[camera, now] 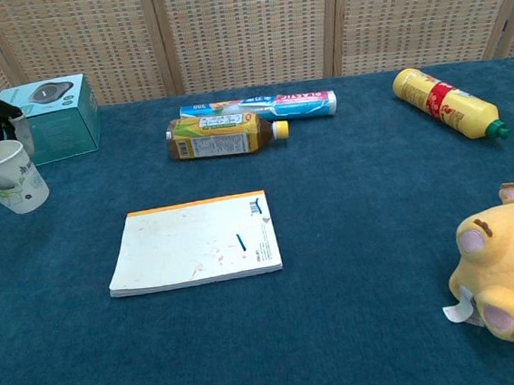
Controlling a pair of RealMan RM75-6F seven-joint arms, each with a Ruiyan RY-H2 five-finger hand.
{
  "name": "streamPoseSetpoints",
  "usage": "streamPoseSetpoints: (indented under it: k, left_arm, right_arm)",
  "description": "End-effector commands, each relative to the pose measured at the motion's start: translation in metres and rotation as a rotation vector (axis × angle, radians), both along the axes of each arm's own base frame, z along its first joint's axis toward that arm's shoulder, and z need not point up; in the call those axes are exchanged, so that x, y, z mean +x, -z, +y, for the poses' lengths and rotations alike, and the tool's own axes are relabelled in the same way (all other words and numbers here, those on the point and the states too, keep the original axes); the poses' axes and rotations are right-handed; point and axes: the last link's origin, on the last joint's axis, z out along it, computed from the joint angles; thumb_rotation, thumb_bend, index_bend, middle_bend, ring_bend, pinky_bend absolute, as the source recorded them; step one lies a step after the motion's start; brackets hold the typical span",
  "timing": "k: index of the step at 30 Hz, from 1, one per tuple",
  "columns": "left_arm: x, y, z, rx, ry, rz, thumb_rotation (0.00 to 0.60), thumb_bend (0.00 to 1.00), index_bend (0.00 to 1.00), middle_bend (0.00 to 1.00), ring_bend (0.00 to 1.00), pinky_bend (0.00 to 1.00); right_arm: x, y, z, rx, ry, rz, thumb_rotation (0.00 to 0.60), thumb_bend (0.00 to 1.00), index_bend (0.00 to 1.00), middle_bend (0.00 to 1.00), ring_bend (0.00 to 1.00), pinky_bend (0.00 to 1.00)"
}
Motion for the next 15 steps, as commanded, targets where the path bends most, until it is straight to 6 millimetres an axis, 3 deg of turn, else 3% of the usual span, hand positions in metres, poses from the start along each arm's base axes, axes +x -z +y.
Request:
streamPoseSetpoints:
  k: [1, 8, 15]
  left_arm:
    - [0.036, -0.006, -0.032, -0.074, 0.139, -0.023, 0.600, 0.16, 0.47, 0.51, 0.43, 0.41]
    - [0.082, 0.034, -0.077, -0.265, 0.297, -0.025, 0.600, 0.16, 0.46, 0.51, 0.43, 0.41]
    - [0.111, 0.074, -0.097, -0.366, 0.386, -0.006, 0.600, 0.16, 0.46, 0.51, 0.43, 0.40]
  right_arm:
    - [0.000, 0.000, 0.000, 0.000, 0.000, 0.000, 0.600, 0.00, 0.00, 0.00, 0.00, 0.00]
    - [-0.001, -0.001, 0.000, 0.001, 0.001, 0.001, 0.600, 0.00, 0.00, 0.00, 0.00, 0.00]
    - [-0.002, 0.000, -0.001, 0.001, 0.006, 0.002, 0.600, 0.00, 0.00, 0.00, 0.00, 0.00]
